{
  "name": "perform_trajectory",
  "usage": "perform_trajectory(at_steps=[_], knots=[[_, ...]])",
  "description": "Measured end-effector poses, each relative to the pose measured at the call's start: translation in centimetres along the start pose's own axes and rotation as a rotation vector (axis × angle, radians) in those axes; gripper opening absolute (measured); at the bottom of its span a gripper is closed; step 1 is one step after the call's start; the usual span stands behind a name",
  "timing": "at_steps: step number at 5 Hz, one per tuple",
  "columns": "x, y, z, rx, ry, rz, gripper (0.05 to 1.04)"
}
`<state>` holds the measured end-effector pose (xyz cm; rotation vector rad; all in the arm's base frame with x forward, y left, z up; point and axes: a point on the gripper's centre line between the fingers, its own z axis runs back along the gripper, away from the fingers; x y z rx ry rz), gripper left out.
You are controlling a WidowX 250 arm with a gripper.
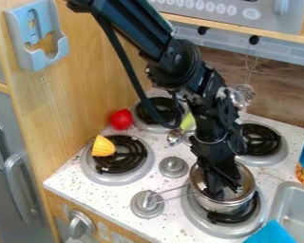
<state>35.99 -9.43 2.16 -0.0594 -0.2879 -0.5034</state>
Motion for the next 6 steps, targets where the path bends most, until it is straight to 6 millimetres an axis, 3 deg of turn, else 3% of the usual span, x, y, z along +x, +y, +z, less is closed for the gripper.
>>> perform_trajectory(at_steps=[1, 2, 4, 5, 6], knots=[[-0.3, 0.0, -0.1, -0.001, 0.006, 0.002, 0.107], [0.4, 0.2, 1.7, 0.005, -0.036, 0.002, 0.288], [1.0, 0.2, 2.3, -0.004, -0.038, 0.008, 0.881], [2.5, 0.0, 2.2, 0.003, -0.043, 0.007, 1.018], [3.3, 0.2, 1.0, 0.022, -0.008, 0.013, 1.01]])
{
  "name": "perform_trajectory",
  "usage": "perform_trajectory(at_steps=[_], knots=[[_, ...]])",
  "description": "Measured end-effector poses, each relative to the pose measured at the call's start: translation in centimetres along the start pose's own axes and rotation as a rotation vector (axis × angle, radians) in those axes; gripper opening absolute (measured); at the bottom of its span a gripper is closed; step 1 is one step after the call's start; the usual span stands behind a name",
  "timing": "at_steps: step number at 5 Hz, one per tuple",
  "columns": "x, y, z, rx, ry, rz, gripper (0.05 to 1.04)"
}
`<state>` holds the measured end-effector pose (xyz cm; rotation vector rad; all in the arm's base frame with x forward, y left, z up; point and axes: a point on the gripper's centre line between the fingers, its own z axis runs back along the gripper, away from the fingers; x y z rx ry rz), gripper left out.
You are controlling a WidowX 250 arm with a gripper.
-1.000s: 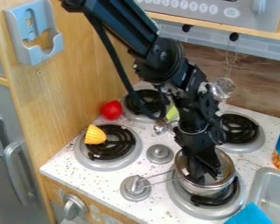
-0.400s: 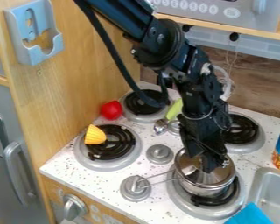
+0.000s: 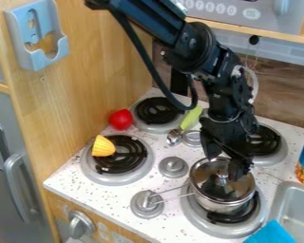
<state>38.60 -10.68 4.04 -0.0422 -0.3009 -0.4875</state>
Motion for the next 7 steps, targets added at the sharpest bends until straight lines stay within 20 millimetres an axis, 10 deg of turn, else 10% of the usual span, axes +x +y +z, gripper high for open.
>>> perform_trajectory(at_steps=[2, 4, 7], knots=[[0.4, 0.2, -1.6, 0.0, 0.027, -0.003, 0.969], [0.2, -0.2, -1.8, -0.01, 0.04, -0.001, 0.405], [-0.4, 1.3, -1.0, 0.015, 0.015, 0.069, 0.317]])
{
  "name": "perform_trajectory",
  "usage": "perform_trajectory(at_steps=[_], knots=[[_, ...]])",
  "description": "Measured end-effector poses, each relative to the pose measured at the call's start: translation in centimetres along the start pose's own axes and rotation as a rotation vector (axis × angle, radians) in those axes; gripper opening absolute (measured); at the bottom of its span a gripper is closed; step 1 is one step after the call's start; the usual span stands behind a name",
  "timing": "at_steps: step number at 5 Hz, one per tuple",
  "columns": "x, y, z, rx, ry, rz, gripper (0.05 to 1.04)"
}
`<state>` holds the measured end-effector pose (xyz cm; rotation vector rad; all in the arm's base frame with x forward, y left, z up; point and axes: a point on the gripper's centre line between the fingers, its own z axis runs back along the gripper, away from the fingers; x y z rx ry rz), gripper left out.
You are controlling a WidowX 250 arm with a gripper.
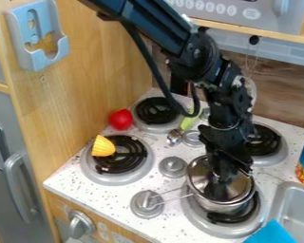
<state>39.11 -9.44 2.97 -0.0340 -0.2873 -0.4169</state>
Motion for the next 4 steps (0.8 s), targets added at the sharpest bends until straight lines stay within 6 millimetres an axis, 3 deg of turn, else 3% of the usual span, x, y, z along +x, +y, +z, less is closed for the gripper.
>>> perform_trajectory(at_steps=[1, 4], knots=[[0.3, 1.5, 2.3, 0.019, -0.071, 0.059, 0.317], [-1.1, 7.0, 2.7, 0.107, -0.098, 0.216, 0.317]])
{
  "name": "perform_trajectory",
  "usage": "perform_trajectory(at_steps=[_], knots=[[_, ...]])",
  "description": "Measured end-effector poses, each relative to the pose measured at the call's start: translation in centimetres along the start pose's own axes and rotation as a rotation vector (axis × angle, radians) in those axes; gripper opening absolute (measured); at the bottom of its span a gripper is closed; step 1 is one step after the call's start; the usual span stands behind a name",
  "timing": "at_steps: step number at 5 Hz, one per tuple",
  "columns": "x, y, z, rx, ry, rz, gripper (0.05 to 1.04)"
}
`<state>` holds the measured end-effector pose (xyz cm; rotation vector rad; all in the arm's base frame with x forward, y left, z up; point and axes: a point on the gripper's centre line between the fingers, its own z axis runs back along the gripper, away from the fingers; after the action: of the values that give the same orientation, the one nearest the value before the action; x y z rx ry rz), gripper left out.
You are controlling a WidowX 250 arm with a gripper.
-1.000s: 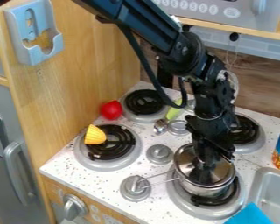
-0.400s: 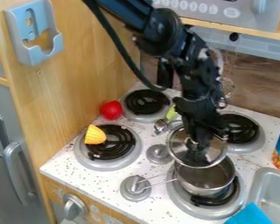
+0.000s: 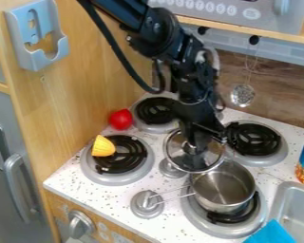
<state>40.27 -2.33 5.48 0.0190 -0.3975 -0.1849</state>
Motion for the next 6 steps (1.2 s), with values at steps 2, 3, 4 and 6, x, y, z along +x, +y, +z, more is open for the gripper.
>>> perform_trajectory(at_steps=[2, 3, 4, 6], knots=[[-0.6, 3.8, -0.3, 0.047, 0.016, 0.087, 0.317], [-0.8, 5.1, -1.5, 0.055, 0.045, 0.115, 0.317], [-0.4, 5.9, -3.0, 0.065, 0.063, 0.115, 0.317], [1.1, 6.9, -6.2, 0.086, 0.088, 0.097, 0.317]])
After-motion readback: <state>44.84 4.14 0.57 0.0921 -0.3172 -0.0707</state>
